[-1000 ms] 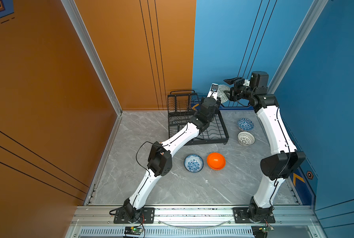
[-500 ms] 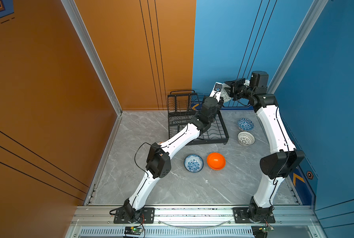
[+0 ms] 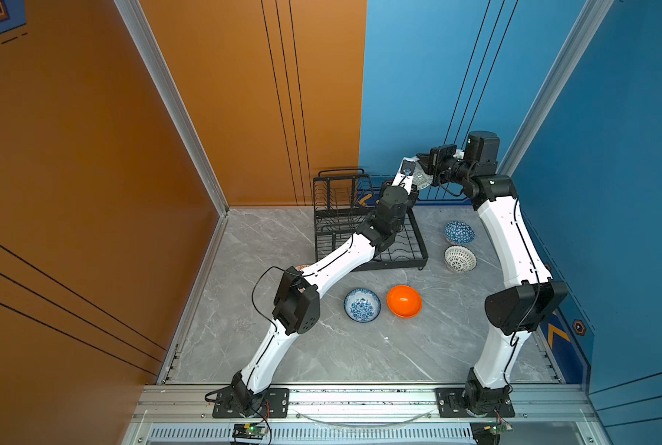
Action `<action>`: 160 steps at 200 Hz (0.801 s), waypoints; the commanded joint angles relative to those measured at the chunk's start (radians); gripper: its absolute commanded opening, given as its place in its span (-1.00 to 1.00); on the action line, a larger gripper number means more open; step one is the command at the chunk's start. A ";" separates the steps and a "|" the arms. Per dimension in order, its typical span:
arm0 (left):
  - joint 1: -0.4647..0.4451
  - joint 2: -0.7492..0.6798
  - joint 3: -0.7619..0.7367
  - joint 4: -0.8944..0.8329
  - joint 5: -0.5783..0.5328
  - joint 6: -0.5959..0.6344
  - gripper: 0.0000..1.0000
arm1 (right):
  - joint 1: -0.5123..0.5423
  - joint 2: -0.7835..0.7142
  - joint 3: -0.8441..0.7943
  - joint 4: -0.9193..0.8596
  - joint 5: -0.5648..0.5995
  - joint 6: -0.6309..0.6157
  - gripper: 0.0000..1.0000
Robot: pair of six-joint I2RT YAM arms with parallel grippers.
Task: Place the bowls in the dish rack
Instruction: 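Open left gripper and withdraw it while right gripper carries bowl over rack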
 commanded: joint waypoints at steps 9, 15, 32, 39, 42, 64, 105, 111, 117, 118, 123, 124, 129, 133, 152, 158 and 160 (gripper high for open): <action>-0.009 -0.106 -0.010 0.069 -0.033 0.043 -0.05 | -0.037 0.023 0.014 -0.011 0.018 -0.079 -1.00; -0.008 -0.112 -0.019 0.069 -0.038 0.040 0.08 | -0.043 0.023 0.016 -0.008 0.016 -0.080 -1.00; -0.009 -0.144 -0.061 0.069 -0.038 0.033 0.34 | -0.057 0.027 0.030 0.012 0.002 -0.083 -1.00; -0.010 -0.159 -0.086 0.067 -0.040 0.032 0.53 | -0.062 0.030 0.044 0.012 0.002 -0.093 -1.00; -0.010 -0.167 -0.096 0.067 -0.043 0.031 0.61 | -0.063 0.031 0.048 0.013 0.002 -0.096 -1.00; -0.013 -0.240 -0.200 0.067 -0.056 0.022 0.96 | -0.078 0.035 0.057 0.014 0.002 -0.112 -1.00; 0.010 -0.398 -0.323 -0.119 -0.011 -0.078 0.96 | -0.084 0.014 -0.016 0.053 0.032 -0.224 -1.00; 0.020 -0.415 -0.305 -0.202 0.011 -0.122 0.96 | -0.082 0.004 -0.053 0.075 0.041 -0.236 -1.00; 0.036 -0.432 -0.287 -0.283 0.055 -0.166 0.96 | -0.080 -0.007 -0.096 0.111 0.048 -0.243 -1.00; 0.039 -0.434 -0.284 -0.294 0.064 -0.173 0.96 | -0.079 -0.009 -0.104 0.118 0.049 -0.243 -1.00; 0.051 -0.444 -0.272 -0.347 0.113 -0.205 0.96 | -0.076 -0.018 -0.145 0.156 0.054 -0.249 -1.00; 0.056 -0.447 -0.270 -0.358 0.124 -0.211 0.96 | -0.076 -0.021 -0.155 0.165 0.055 -0.251 -1.00; 0.069 -0.459 -0.265 -0.397 0.167 -0.241 0.96 | -0.072 -0.031 -0.196 0.200 0.063 -0.257 -1.00; 0.080 -0.467 -0.261 -0.421 0.195 -0.265 0.96 | -0.067 -0.039 -0.224 0.221 0.070 -0.264 -1.00; 0.120 -0.490 -0.230 -0.551 0.272 -0.354 0.96 | -0.050 -0.044 -0.320 0.294 0.070 -0.310 -1.00; 0.133 -0.493 -0.216 -0.585 0.299 -0.373 0.96 | -0.042 -0.045 -0.341 0.307 0.072 -0.333 -1.00; 0.134 -0.492 -0.211 -0.599 0.308 -0.379 0.96 | -0.039 -0.045 -0.347 0.311 0.075 -0.341 -1.00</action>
